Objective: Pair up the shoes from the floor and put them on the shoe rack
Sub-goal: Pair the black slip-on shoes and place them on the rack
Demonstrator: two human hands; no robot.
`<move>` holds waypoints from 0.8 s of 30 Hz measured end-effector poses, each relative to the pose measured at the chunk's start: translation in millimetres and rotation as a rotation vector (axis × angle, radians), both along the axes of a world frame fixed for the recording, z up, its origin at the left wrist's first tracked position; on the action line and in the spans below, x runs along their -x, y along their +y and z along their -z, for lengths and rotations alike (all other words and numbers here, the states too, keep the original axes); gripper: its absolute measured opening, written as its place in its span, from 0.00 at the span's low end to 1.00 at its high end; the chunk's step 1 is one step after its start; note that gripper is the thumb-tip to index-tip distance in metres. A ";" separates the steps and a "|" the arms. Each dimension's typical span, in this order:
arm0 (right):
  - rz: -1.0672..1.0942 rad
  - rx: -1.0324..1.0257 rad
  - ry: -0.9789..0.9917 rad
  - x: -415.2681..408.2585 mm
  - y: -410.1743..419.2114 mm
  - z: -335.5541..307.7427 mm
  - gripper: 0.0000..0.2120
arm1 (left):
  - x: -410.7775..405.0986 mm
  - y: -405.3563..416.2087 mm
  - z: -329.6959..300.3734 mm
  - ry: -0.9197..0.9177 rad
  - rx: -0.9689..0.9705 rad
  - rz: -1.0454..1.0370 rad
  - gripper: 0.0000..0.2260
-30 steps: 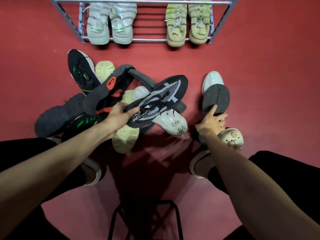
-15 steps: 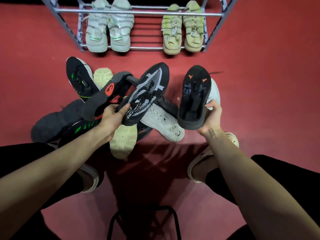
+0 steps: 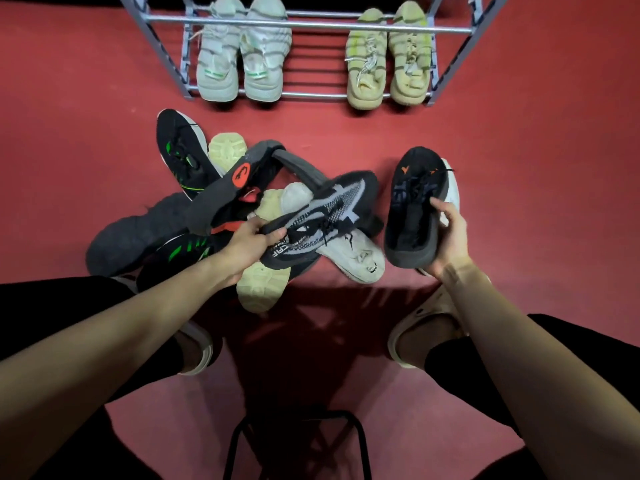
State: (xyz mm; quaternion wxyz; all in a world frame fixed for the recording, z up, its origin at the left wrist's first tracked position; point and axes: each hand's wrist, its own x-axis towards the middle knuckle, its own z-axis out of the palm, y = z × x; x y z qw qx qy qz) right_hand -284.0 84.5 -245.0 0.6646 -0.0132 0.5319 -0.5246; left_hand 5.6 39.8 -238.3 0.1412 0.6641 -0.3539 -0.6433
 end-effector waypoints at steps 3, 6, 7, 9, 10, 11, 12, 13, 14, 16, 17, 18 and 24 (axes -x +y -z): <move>-0.098 -0.050 0.121 1.2 -1.8 2.0 0.10 | -4.2 0.5 1.5 -0.029 -0.043 0.036 0.02; -0.186 -0.108 0.244 -3.6 -2.1 3.3 0.10 | -8.2 -1.1 9.2 -0.116 -0.058 0.019 0.09; -0.217 -0.118 0.271 -6.4 -3.2 4.1 0.13 | -10.7 -2.9 15.2 -0.165 -0.054 0.036 0.15; -0.264 -0.133 0.297 -16.9 -6.5 0.2 0.22 | -15.5 -7.0 30.4 -0.270 -0.038 0.101 0.23; -0.266 -0.132 0.312 -21.8 -8.5 -1.2 0.23 | -15.1 -8.5 33.2 -0.324 -0.046 0.141 0.23; -0.265 -0.129 0.334 -25.6 -10.4 -1.9 0.22 | -10.6 -8.3 22.3 -0.380 -0.046 0.192 0.21; -0.256 -0.129 0.354 -28.8 -12.2 -2.7 0.21 | -5.2 -8.6 11.2 -0.440 -0.022 0.254 0.19; -0.242 -0.129 0.369 -30.6 -14.1 -2.9 0.21 | -0.1 -10.4 2.9 -0.506 0.029 0.337 0.17; -0.232 -0.127 0.379 -32.1 -15.8 -4.2 0.21 | 4.8 -14.2 -2.7 -0.577 0.099 0.414 0.16; -0.222 -0.123 0.400 -31.1 -19.0 -3.9 0.17 | 15.3 -29.0 -13.8 -0.667 0.289 0.529 0.15; -0.217 -0.125 0.408 -29.5 -20.9 -3.1 0.16 | 20.6 -41.5 -16.0 -0.686 0.396 0.576 0.14; -0.211 -0.130 0.420 -27.9 -22.8 -2.3 0.15 | 26.0 -56.4 -15.8 -0.692 0.500 0.625 0.14; -0.234 -0.085 0.515 -25.6 -32.1 -0.6 0.09 | 50.6 -137.4 23.6 -0.751 0.645 1.220 0.24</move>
